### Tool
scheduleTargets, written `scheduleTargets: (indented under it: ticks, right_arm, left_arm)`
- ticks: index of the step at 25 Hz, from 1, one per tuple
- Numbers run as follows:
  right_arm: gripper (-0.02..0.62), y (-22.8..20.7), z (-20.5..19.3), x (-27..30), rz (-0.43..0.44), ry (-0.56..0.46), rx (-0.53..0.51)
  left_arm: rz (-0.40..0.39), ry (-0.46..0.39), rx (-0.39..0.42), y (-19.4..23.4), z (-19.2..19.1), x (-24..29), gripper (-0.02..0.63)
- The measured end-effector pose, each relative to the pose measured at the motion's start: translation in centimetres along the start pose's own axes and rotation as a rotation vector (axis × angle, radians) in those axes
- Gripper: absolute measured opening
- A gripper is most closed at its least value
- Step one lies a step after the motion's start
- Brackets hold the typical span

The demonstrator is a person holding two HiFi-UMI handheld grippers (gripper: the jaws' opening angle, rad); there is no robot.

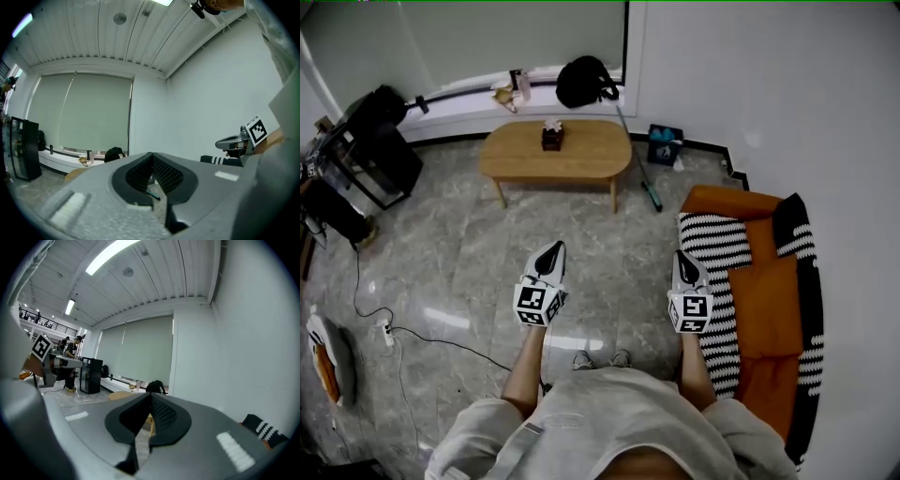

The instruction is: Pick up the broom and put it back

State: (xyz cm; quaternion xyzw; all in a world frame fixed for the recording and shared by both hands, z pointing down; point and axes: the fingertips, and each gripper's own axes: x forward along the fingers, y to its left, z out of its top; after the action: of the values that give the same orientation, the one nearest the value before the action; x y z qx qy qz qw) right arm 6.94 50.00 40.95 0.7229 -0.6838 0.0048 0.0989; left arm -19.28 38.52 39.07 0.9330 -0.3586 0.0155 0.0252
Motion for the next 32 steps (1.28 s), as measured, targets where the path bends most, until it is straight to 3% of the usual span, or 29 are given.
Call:
scheduleTargets:
  ticks: [18,32]
  right_arm:
    - [0.002,-3.8,-1.2,2.8,0.074,-0.011,0.021]
    - [0.002,-6.2,-0.6,15.2,0.029,0.004,0.007]
  left_arm:
    - [0.031,0.019,-0.047,-3.2,-2.1,4.2,-0.005]
    - [-0.026,0.024,-0.063,4.3,-3.0,15.9,-0.005]
